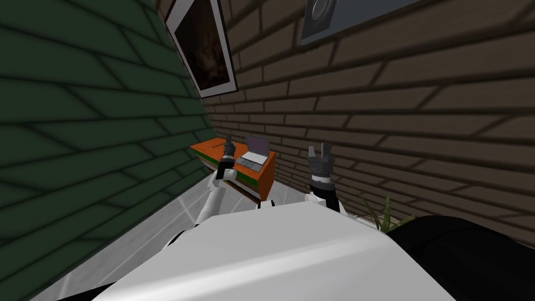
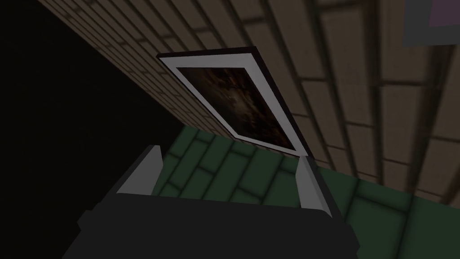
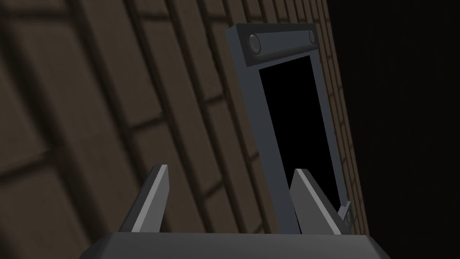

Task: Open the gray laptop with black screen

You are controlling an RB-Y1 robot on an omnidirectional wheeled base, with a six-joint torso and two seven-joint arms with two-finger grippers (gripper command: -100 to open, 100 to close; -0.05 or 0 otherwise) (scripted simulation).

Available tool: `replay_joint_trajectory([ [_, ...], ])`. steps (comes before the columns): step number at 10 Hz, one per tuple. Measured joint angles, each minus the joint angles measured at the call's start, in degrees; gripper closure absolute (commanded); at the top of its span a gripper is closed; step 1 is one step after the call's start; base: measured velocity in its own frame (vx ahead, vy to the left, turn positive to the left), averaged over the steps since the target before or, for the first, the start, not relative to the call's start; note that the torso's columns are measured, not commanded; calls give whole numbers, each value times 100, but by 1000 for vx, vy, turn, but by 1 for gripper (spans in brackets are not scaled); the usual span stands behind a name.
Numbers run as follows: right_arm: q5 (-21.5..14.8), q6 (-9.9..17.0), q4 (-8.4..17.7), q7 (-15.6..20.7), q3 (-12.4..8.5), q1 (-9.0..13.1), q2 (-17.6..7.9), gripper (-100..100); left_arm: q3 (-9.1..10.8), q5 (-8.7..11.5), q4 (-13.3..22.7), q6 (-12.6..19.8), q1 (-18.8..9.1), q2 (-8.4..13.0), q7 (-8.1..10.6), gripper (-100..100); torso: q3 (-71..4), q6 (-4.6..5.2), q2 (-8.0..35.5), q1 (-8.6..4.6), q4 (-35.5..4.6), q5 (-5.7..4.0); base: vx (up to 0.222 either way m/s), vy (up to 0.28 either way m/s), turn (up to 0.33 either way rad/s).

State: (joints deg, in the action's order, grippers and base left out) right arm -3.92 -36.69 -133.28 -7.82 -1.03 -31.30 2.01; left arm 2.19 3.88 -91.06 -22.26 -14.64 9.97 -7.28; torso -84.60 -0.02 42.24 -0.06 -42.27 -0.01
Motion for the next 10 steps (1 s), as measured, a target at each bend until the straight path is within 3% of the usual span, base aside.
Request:
replay_joint_trajectory([
  [4, 0, 0, 0, 0, 0, 0, 0, 0, -117, 43, 752, 297, -733, 35, -7, -100, 8, 4, 13, -8, -4, -3, 25, 156, -112],
  [10, 0, 0, 0, 0, 0, 0, 0, 0, -330, 62, 1641, 707, -1580, 84, -8, -100, 5, 2, 9, 12, -2, 3, 12, 108, -88],
])
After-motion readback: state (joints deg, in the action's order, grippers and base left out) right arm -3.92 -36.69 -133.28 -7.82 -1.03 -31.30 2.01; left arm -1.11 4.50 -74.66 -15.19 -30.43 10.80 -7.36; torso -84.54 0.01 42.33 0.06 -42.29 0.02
